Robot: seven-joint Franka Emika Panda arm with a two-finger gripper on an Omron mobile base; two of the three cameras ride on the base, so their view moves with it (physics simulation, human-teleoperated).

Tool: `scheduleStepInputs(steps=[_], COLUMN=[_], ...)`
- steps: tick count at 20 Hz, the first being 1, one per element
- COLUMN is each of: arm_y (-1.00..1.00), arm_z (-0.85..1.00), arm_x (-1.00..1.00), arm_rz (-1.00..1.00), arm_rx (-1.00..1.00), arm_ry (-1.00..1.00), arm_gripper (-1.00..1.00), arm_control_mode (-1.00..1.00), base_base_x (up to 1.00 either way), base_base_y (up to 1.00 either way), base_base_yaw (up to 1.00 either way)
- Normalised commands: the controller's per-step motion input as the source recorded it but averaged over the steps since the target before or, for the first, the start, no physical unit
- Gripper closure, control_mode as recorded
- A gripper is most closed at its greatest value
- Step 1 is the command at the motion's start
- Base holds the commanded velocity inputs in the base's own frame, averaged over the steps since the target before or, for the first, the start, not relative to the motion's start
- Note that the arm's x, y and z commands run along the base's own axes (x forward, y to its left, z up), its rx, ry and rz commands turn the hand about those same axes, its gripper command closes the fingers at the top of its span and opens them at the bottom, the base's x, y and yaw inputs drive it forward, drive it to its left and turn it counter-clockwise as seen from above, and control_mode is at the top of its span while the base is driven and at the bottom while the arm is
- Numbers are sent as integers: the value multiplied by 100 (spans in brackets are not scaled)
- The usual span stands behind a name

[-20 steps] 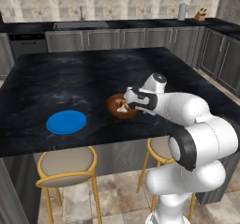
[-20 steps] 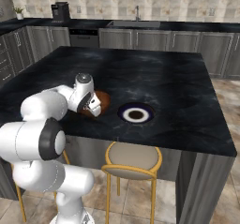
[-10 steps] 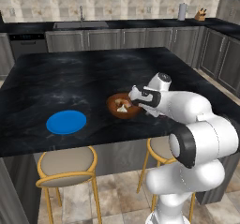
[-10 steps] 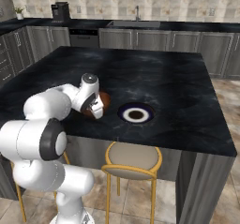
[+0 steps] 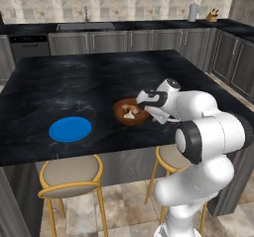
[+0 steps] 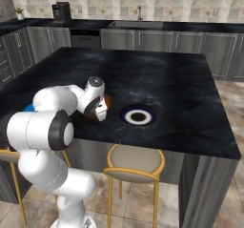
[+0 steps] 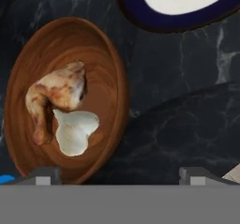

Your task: Pick the chicken drumstick and garlic from their plates and place them in the bowl. Then put the bowl in the fridge.

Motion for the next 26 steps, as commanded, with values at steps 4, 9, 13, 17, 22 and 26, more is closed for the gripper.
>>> scheduleStepInputs(steps=[4,9,13,17,22,26], arm_y=[2,8,7,2,4,1], arm_z=[-20,-20,-20,-11,-23,-27], arm_x=[30,29,27,18,16,13], arm_rz=[-9,-12,-8,-2,0,0], arm_rx=[0,0,1,4,3,3], arm_ry=[3,6,8,6,15,13], arm_gripper=[-100,-100,-100,-100,-100,-100], arm_control_mode=[-100,-100,-100,-100,-100,-100], base_base_x=[0,0,0,0,0,0], base_base_y=[0,0,0,0,0,0], base_base_yaw=[0,0,0,0,0,0])
